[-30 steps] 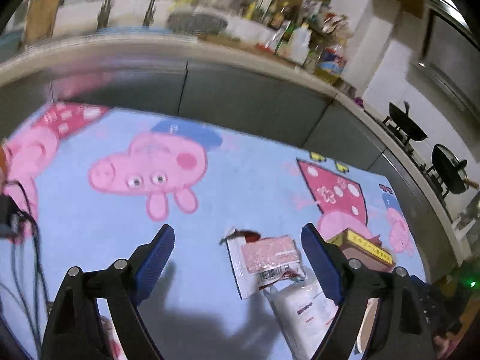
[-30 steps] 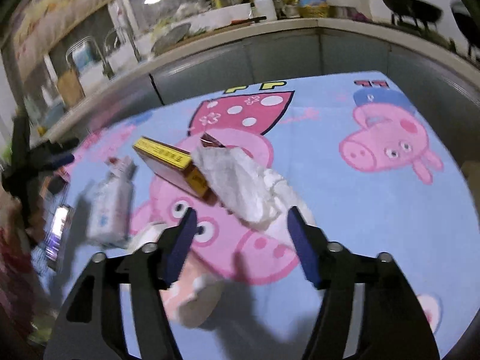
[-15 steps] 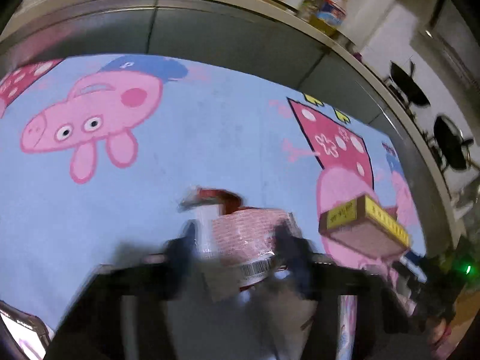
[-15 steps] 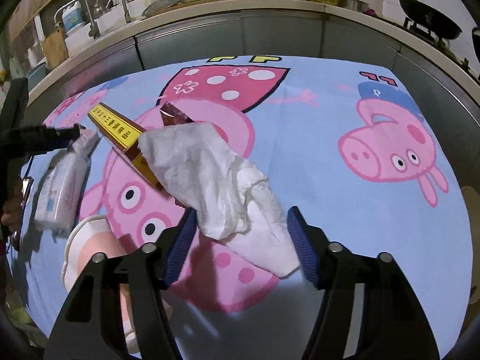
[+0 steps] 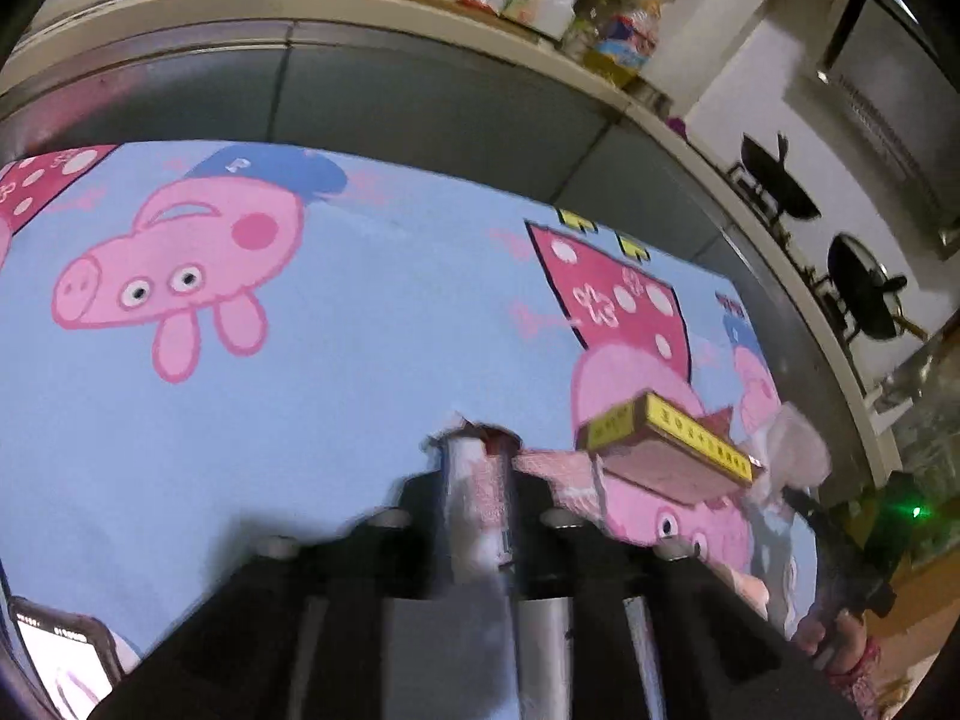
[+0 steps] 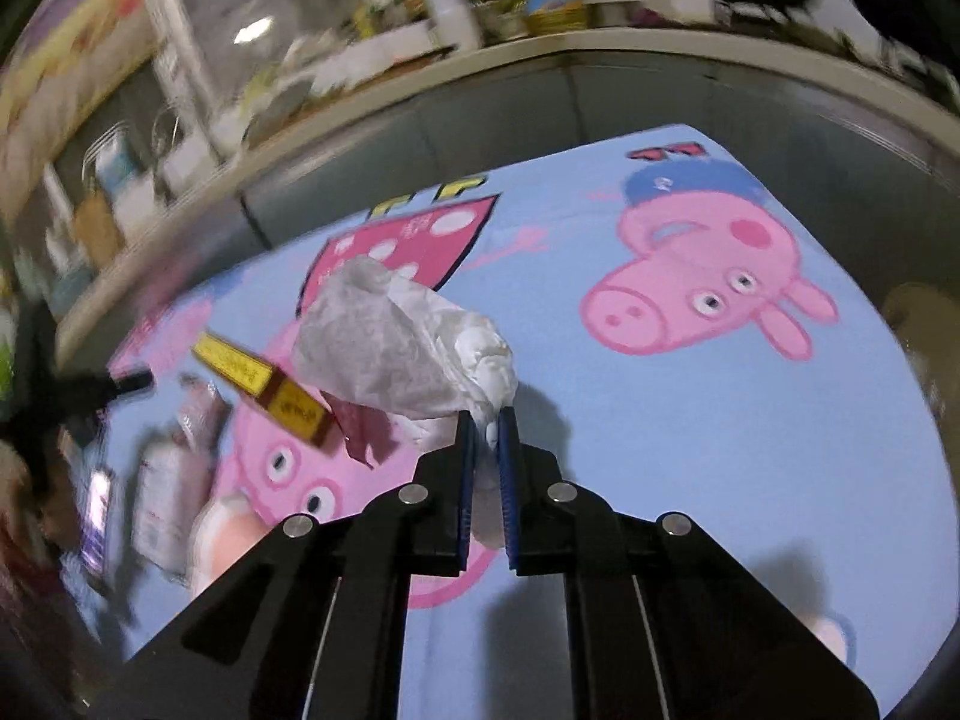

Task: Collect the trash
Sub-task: 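Close left tool on the red-white packet while right tool grasps the tissue, then carry the red-white packet in left tool and tissue in right tool to the bin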

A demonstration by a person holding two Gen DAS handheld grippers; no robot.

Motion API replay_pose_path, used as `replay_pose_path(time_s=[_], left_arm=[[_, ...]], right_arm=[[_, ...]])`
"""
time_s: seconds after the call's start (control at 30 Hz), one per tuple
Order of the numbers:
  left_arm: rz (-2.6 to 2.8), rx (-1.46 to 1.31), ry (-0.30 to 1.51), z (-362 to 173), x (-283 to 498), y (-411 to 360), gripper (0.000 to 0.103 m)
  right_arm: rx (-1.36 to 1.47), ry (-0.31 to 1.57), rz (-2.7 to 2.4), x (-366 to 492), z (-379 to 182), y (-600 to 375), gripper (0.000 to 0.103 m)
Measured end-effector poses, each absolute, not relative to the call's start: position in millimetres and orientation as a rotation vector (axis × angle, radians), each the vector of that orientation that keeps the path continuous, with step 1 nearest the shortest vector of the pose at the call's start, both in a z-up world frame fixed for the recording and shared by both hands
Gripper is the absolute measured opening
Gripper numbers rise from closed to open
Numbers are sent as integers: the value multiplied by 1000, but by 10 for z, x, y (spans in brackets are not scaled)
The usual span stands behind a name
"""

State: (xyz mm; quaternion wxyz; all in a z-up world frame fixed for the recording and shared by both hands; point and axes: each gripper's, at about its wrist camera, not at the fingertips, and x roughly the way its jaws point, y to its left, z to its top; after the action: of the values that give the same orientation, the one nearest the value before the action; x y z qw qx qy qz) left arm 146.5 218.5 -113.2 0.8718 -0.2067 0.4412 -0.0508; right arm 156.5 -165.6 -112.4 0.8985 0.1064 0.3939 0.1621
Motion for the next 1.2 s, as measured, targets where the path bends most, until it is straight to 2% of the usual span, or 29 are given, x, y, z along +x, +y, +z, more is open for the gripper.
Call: replay_pose_path(time_s=[0.07, 0.13, 0.3, 0.33, 0.4, 0.43, 0.47, 0.5, 0.53, 0.57, 0.67, 0.93, 1.03, 1.2], left_arm=[[-117, -383, 925, -1088, 1457, 2022, 67], [-123, -305, 925, -1047, 1482, 1804, 91], [-100, -64, 1019, -1177, 1687, 1298, 91], [-82, 14, 1050, -1258, 1767, 1179, 88], [-48, 104, 1084, -1379, 1850, 1096, 64], [-40, 137, 1111, -1460, 1897, 1079, 49], [-54, 128, 1098, -1457, 1894, 1100, 38], [-59, 127, 1091, -1442, 1887, 1117, 31], [-60, 130, 1085, -1429, 1882, 1155, 15], [-67, 116, 1077, -1399, 1863, 1201, 10], [-68, 66, 1036, -1248, 1776, 1370, 6], [-118, -104, 880, -487, 1432, 1668, 5], [-211, -128, 828, -199, 1403, 1477, 5], [-382, -73, 806, -10, 1531, 722, 5]], right_arm=[[291, 808, 342, 1502, -1107, -1774, 8], [337, 802, 345, 1427, -1110, -1858, 8], [364, 806, 344, 1309, -1135, -1936, 8], [370, 804, 344, 1295, -1135, -1955, 8], [384, 799, 342, 1273, -1127, -1999, 8], [389, 795, 342, 1245, -1120, -2020, 8], [393, 791, 342, 1234, -1116, -2034, 8], [397, 783, 340, 1213, -1099, -2058, 8], [402, 777, 340, 1197, -1085, -2085, 8], [407, 772, 340, 1185, -1072, -2113, 8], [420, 758, 341, 1174, -1036, -2171, 8], [450, 692, 339, 1146, -866, -2401, 8], [453, 675, 317, 1134, -832, -2552, 8], [499, 666, 235, 1087, -907, -2985, 8]])
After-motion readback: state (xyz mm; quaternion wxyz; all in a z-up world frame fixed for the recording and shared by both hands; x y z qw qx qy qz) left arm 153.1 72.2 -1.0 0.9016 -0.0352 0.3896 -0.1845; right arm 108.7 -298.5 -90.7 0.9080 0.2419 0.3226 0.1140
